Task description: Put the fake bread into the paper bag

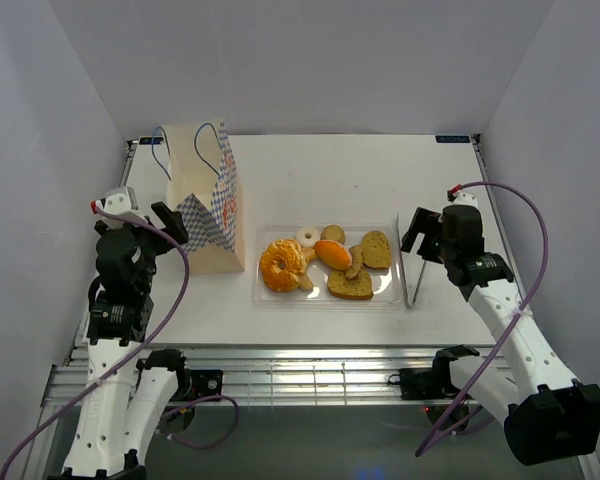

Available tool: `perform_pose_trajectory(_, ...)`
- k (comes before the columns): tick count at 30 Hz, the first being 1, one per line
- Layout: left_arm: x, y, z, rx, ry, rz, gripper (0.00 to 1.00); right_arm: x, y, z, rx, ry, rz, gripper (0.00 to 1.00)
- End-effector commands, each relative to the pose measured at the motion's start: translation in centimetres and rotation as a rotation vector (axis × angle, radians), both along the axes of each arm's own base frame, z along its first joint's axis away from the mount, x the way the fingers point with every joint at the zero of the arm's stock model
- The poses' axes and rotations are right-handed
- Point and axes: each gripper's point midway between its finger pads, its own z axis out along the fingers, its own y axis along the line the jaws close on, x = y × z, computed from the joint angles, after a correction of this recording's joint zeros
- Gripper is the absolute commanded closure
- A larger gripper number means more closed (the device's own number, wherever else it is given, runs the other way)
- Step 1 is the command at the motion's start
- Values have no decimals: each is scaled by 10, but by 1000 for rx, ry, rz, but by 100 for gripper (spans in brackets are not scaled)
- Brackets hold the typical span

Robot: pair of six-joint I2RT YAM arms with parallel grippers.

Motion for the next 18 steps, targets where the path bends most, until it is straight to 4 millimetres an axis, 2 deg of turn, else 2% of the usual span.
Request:
perform_pose_trajectory(1,-9,1,12,-22,-95,8,2,-1,-6,-3,-29,-14,-33,10)
perform_pose_trajectory(3,-14,3,14,-22,-131,20,2,-4,-4,-5,-20,-26,-22,10)
perform_pose_trajectory(4,-18,2,8,-18,-145,10,2,-4,-2,-4,-22,-34,0,10)
perform_pose_trajectory(6,-19,-6,7,-12,-170,-39,2,-6,1,-6,-18,-28,23,10)
perform_pose_trajectory(13,-24,-5,1,-12,-159,-26,2,-13,-28,-46,-141,87,-73,10)
perform_pose_trajectory(14,-25,-7,2,-13,-164,-32,2,-14,-32,-58,-147,131,-86,10)
perform_pose_trajectory(16,-30,-8,6,-14,-187,-35,2,-15,-34,-69,-142,169,-100,4)
perform_pose_trajectory(18,-33,-10,7,-15,-195,-46,2,-14,-36,-81,-145,206,-107,4)
